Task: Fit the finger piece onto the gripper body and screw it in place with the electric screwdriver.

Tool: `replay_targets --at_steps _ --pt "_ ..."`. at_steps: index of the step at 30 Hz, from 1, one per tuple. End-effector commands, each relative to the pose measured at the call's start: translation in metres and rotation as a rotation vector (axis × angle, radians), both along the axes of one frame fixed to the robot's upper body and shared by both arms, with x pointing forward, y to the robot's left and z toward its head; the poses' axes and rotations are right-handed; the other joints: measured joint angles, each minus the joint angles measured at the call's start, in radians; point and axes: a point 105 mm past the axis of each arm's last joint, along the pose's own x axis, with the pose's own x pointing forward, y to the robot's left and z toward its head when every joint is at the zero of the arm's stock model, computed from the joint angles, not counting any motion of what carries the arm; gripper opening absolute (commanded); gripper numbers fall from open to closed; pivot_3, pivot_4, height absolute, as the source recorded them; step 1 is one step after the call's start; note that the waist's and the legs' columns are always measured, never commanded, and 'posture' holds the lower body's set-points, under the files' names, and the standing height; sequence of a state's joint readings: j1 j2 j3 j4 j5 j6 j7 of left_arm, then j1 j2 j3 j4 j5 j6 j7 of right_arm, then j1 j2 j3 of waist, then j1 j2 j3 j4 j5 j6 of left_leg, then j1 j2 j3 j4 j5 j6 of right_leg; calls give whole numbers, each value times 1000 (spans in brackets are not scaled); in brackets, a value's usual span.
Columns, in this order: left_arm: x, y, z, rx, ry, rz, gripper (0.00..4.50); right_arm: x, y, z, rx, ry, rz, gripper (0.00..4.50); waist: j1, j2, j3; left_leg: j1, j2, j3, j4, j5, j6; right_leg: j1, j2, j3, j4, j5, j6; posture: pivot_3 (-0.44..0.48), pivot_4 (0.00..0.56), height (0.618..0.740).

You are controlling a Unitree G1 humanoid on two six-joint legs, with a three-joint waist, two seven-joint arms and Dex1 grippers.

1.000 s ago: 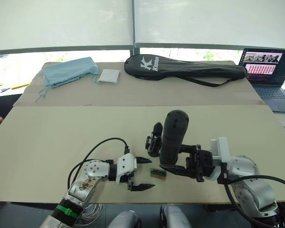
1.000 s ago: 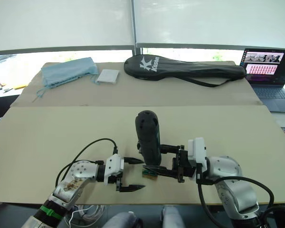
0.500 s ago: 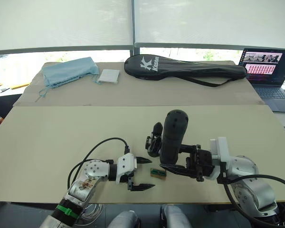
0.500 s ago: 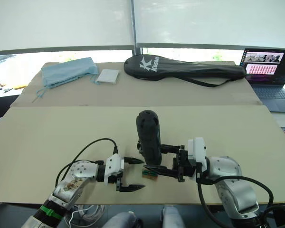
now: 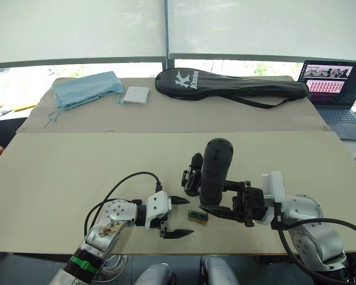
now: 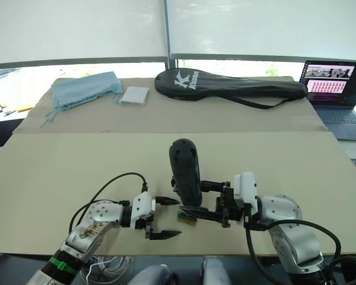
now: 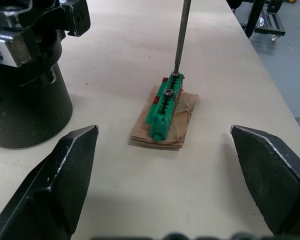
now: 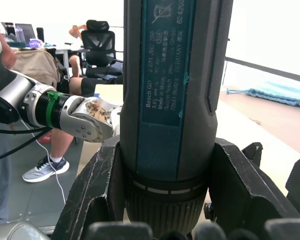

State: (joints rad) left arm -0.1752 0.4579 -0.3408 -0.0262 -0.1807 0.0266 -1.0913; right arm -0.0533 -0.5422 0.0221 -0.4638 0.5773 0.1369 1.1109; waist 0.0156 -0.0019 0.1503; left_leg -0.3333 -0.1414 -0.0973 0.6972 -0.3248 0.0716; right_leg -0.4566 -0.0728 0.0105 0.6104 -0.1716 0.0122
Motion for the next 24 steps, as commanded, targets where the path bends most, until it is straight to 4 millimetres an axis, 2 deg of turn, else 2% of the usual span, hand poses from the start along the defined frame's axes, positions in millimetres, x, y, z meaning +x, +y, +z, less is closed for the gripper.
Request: replay_targets --at_steps 1,16,24 --pt "-5 1 -12 37 43 0 4500 -2 1 7 14 -58 6 1917 0 0 0 0 0 0 0 0 0 0 0 0 0 0 0 0 150 740" --pt "-4 2 -11 26 37 6 4500 -4 3 10 32 -61 15 1917 0 0 0 0 0 0 0 0 0 0 0 0 0 0 0 0 150 740" --pt "1 5 0 -46 22 40 4500 -5 -1 21 48 -80 18 1917 -1 0 0 0 0 0 0 0 0 0 0 0 0 0 0 0 150 740"
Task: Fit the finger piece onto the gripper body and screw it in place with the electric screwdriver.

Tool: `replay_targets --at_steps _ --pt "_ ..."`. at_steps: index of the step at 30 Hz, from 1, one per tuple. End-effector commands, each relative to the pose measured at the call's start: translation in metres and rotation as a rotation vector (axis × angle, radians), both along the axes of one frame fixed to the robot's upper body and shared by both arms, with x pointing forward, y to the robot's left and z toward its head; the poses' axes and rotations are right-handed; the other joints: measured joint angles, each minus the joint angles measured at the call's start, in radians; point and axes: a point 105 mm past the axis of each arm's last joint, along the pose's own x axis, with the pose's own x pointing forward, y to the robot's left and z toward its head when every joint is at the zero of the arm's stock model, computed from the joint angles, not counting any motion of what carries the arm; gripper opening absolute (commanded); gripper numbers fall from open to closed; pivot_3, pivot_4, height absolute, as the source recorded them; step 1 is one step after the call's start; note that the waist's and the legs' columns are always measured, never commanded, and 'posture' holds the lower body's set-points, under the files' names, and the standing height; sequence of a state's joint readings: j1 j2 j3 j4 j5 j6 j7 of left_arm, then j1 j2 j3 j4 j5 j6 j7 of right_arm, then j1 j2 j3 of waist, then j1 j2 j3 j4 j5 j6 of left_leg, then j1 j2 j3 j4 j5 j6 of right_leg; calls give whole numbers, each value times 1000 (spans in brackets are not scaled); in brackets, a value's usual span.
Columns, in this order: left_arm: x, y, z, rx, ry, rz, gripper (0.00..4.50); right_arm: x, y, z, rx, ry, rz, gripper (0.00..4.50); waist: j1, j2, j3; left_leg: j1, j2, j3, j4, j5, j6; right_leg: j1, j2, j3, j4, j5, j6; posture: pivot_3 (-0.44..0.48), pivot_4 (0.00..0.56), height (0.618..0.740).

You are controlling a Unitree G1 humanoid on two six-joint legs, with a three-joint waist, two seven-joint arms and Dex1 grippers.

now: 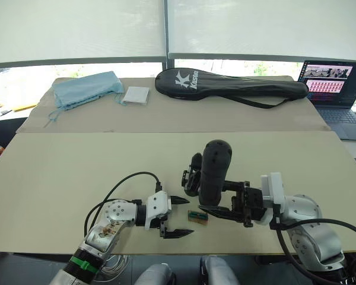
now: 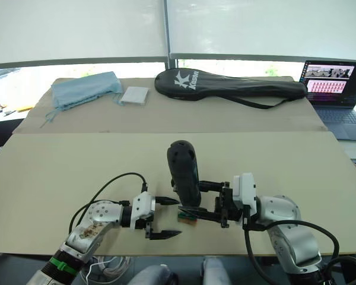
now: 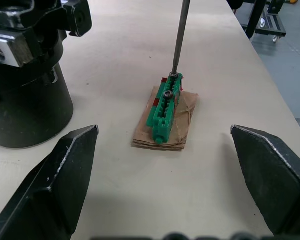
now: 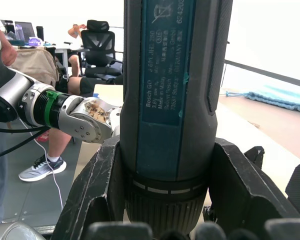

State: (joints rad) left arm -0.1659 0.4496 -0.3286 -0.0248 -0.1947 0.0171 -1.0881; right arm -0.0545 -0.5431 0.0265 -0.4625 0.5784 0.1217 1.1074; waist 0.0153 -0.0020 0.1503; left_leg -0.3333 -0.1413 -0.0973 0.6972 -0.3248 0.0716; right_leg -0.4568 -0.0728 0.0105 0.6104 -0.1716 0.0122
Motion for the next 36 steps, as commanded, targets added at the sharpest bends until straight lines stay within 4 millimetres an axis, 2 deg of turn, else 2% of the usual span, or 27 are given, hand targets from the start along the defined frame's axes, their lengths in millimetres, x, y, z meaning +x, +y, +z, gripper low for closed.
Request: replay_targets --at_steps 1,10,17,20,25,33,36 --pt "1 6 0 -34 23 33 4500 -6 -1 22 45 -72 18 1917 0 0 0 0 0 0 0 0 0 0 0 0 0 0 0 0 150 740" --pt "3 21 23 -135 21 52 4500 -7 -5 39 62 -99 4 1917 -2 0 0 -1 0 0 0 0 0 -1 0 0 0 0 0 0 150 740" --pt "-2 36 51 -196 12 5 4500 -7 -12 56 77 -126 -21 1917 -2 -1 0 -2 0 0 0 0 0 -2 0 0 0 0 0 0 150 740" --pt "-1 43 69 -221 -9 11 4500 -7 -15 68 87 -141 -39 1917 -2 -1 0 -2 0 0 0 0 0 -2 0 0 0 0 0 0 150 740" --pt "0 49 87 -214 -38 -6 4500 -6 -19 84 82 -155 -49 1917 -3 -1 1 -2 0 0 0 0 0 -2 0 0 0 0 0 0 150 740" --pt "10 54 126 -295 -34 7 4500 5 -32 119 110 -189 -88 1917 -2 -2 1 -2 0 0 0 0 0 -2 0 -1 -1 0 0 0 150 740" --pt "15 54 132 -306 -28 15 4500 10 -33 129 128 -191 -86 1917 -3 -3 2 -2 0 0 0 0 0 -2 0 -1 -1 0 0 0 150 740"
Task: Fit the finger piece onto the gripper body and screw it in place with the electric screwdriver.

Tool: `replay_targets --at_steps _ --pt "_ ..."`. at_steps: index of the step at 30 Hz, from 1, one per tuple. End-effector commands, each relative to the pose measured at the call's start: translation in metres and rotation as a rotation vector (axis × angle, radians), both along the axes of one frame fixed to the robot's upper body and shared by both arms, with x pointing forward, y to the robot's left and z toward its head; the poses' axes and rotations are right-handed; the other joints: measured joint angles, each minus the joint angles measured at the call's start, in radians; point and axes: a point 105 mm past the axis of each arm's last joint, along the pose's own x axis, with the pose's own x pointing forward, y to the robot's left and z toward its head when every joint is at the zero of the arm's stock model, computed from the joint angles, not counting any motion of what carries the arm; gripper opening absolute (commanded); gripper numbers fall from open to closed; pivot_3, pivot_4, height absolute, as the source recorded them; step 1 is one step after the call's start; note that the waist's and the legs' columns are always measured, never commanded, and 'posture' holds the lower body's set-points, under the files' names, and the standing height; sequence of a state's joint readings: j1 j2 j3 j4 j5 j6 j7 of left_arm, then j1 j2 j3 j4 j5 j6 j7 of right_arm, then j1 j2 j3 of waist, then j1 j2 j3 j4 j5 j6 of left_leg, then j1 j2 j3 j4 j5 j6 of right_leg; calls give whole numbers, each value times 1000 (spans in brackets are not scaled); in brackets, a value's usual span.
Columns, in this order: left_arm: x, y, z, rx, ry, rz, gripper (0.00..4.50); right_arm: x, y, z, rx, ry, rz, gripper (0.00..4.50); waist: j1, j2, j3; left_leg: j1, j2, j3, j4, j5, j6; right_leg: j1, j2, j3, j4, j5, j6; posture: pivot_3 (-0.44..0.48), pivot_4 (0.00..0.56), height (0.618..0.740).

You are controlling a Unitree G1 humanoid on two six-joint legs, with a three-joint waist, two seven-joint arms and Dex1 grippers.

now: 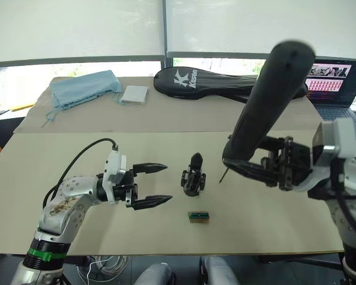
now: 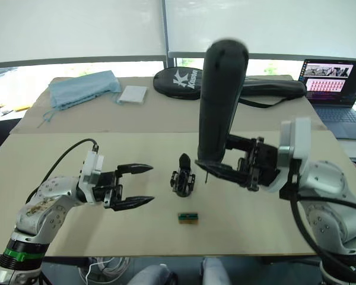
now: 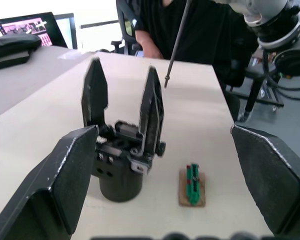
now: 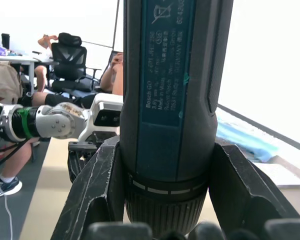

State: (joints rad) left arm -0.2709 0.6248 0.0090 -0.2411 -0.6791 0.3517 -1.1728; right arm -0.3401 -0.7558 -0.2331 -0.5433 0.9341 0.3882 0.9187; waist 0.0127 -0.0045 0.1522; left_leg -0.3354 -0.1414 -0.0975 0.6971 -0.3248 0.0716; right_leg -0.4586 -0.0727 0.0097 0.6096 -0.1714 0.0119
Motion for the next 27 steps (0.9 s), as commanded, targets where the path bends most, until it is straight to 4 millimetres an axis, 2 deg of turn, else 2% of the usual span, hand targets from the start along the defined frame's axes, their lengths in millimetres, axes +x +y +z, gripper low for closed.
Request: replay_targets --at_steps 1,6,14,27 --pt "3 1 15 -19 -33 3 4500 -1 -3 24 58 -50 8 1917 -1 0 0 0 0 0 0 0 0 0 0 0 0 0 0 0 150 740" --pt "18 7 17 7 -46 35 4500 8 7 32 88 -34 23 1917 -1 0 0 0 0 0 0 0 0 0 0 0 0 0 0 0 150 740" --pt "25 11 9 81 -71 7 4500 17 28 35 84 -22 90 1917 -1 0 0 -1 0 0 0 0 0 -1 0 0 0 0 -1 0 150 740" --pt "31 0 -20 143 -80 10 4500 25 53 18 81 8 145 1917 -1 0 0 -2 0 0 0 0 0 -2 0 -1 0 1 -1 0 150 740"
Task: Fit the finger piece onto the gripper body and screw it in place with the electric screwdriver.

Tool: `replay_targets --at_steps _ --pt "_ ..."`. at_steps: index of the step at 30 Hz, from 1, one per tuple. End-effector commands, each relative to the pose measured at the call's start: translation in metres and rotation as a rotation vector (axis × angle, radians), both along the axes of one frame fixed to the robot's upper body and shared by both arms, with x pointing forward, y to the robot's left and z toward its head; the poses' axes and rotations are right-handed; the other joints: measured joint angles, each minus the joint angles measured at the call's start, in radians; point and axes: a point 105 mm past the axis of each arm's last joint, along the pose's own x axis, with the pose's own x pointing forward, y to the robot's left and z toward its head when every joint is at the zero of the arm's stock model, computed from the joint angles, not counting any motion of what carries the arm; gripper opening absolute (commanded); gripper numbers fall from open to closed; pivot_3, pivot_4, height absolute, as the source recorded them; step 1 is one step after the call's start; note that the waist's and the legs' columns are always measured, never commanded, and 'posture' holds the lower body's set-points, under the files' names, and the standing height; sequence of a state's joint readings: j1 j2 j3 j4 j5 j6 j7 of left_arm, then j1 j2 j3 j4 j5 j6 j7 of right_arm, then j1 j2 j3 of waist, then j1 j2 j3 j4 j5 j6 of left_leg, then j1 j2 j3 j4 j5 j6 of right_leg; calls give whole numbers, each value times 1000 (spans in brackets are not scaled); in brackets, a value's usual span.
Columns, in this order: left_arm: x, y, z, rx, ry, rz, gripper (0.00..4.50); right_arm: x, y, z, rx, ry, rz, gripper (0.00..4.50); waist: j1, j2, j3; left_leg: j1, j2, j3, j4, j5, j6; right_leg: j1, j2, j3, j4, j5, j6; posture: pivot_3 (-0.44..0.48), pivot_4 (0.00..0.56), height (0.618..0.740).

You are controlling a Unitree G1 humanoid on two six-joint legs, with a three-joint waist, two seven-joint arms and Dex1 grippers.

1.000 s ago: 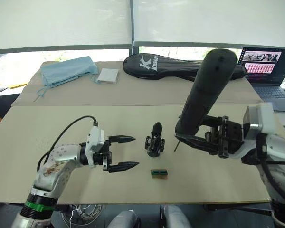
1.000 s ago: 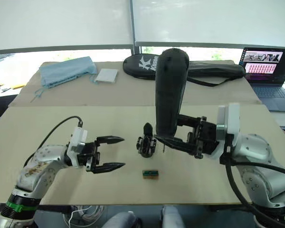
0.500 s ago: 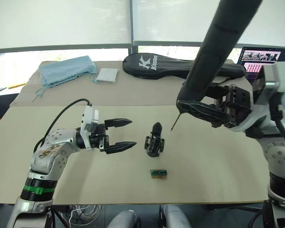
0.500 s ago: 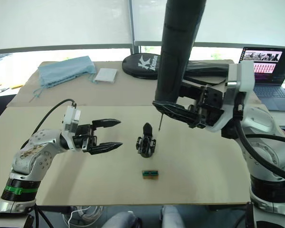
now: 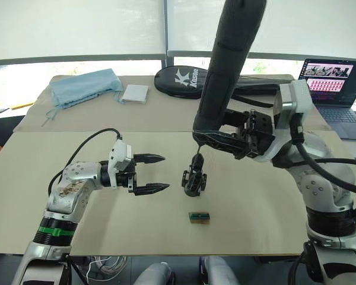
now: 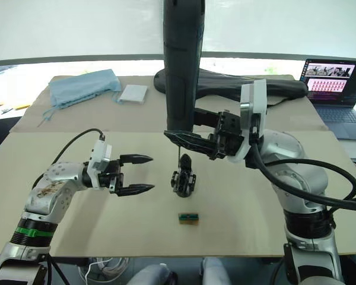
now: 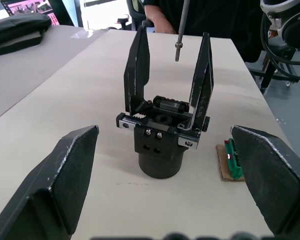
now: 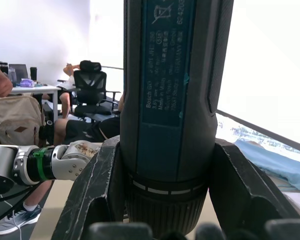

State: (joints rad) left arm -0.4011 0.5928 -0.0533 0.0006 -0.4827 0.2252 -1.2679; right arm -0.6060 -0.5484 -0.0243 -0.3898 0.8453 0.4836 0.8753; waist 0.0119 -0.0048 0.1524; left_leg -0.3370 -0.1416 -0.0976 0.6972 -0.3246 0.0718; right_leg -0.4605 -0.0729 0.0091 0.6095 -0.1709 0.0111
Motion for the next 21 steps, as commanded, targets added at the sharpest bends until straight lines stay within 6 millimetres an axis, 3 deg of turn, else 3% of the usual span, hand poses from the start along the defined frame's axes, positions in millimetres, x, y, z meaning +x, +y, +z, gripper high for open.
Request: replay_targets --at_steps 1,14,21 --pt "0 -4 -1 8 -36 -9 4500 -5 3 10 19 -72 22 1917 0 0 0 0 0 0 0 0 0 0 0 0 0 0 0 0 150 740" --pt "-2 -7 -20 20 -19 4 4500 3 11 -21 -38 -30 41 1917 -2 0 0 0 0 0 0 0 0 0 0 0 0 0 0 0 150 740" --pt "-2 -4 -22 31 -20 10 4500 7 11 -28 -49 -31 39 1917 -2 0 0 0 0 0 0 0 0 0 0 0 0 0 0 0 150 740"
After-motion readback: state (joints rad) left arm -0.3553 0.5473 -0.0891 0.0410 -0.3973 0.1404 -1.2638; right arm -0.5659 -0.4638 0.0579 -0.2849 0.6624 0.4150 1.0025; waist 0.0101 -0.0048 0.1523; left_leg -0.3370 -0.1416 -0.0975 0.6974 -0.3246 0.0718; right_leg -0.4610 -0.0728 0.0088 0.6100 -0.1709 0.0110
